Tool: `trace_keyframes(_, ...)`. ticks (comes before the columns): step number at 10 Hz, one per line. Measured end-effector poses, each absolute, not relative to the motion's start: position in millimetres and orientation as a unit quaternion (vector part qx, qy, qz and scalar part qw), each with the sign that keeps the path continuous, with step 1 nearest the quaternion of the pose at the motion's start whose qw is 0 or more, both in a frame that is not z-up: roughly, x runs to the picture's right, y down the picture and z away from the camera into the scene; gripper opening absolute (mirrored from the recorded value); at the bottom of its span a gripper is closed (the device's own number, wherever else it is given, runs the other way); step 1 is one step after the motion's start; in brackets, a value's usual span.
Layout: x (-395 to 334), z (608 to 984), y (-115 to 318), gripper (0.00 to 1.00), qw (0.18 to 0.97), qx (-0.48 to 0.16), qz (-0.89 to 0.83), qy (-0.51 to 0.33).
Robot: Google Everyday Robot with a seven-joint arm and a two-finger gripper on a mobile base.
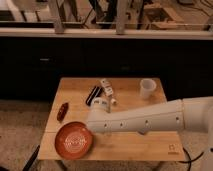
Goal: Pick up the ceramic bowl
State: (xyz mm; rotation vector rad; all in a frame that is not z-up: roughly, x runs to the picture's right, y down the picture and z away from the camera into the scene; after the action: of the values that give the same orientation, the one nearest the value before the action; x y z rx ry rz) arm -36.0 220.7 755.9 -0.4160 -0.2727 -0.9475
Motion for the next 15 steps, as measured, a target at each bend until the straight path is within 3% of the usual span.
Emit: trace_keyframes(15, -77, 766, 246, 0.8, 0.813, -0.213, -0.509, -0.184)
